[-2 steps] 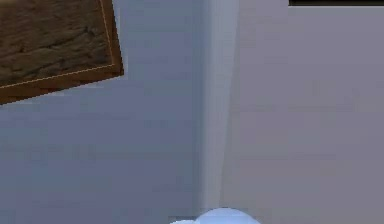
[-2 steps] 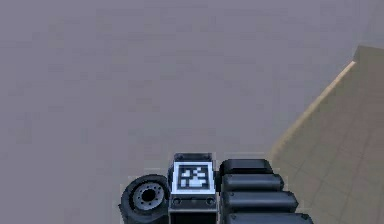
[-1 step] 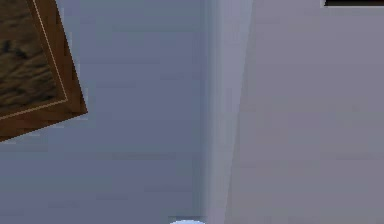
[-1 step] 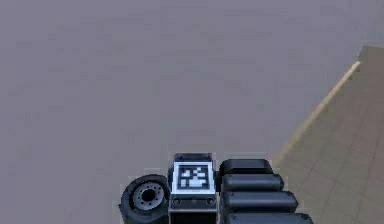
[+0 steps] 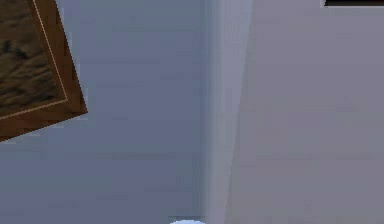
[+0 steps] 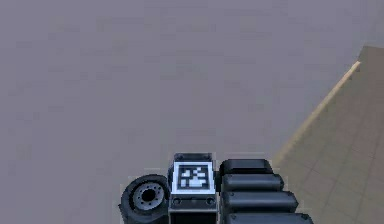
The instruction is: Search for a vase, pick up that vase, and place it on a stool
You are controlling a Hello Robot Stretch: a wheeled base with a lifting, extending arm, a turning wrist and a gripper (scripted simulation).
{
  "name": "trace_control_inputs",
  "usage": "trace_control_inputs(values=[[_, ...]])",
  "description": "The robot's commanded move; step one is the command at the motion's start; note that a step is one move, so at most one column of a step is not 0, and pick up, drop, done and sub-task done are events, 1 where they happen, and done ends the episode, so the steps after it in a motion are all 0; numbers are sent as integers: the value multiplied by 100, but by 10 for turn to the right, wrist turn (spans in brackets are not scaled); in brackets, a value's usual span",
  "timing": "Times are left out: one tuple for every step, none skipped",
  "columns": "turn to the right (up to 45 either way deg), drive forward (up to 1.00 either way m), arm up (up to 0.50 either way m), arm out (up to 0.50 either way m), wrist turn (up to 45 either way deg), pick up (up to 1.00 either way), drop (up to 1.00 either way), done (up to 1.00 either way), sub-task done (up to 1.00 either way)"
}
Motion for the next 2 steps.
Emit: trace_control_inputs(values=[[0,0,0,0,390,0,0,0,0],[0,0,-2,0,0,0,0,0,0]])
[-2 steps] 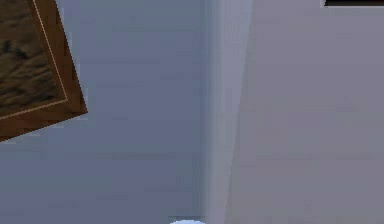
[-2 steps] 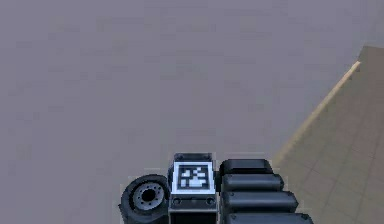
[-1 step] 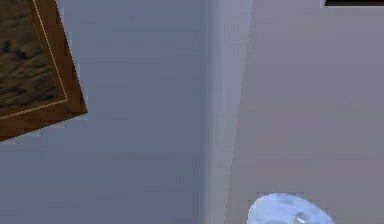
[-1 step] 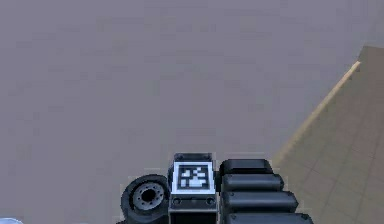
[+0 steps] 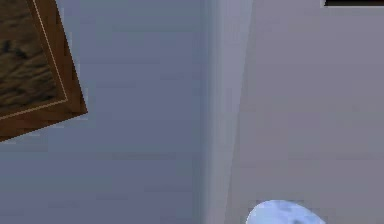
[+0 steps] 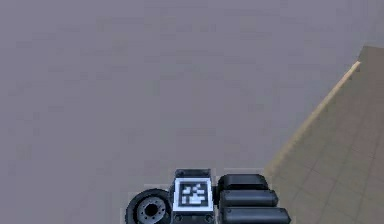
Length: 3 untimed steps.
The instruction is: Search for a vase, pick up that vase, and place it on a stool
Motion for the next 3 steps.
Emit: trace_control_inputs(values=[[0,0,-32,0,0,0,0,0,0],[0,0,0,0,0,0,100,0,0],[0,0,10,0,0,0,0,0,0]])
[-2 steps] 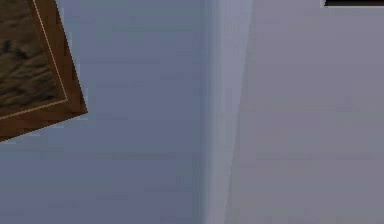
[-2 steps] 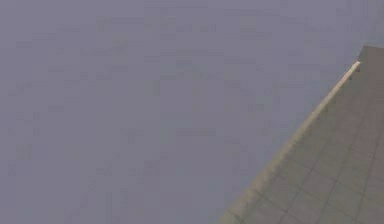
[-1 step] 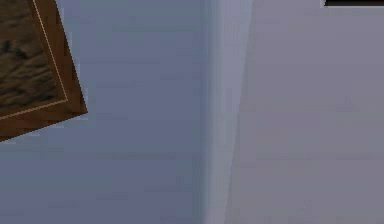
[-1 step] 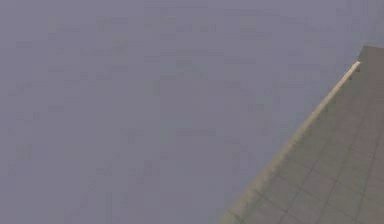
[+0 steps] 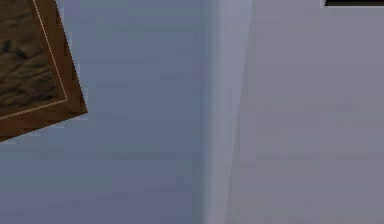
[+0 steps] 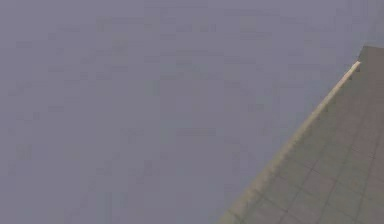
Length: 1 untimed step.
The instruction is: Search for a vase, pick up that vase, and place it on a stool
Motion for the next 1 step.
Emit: trace_control_inputs(values=[[0,0,0,0,0,0,0,100,0]])
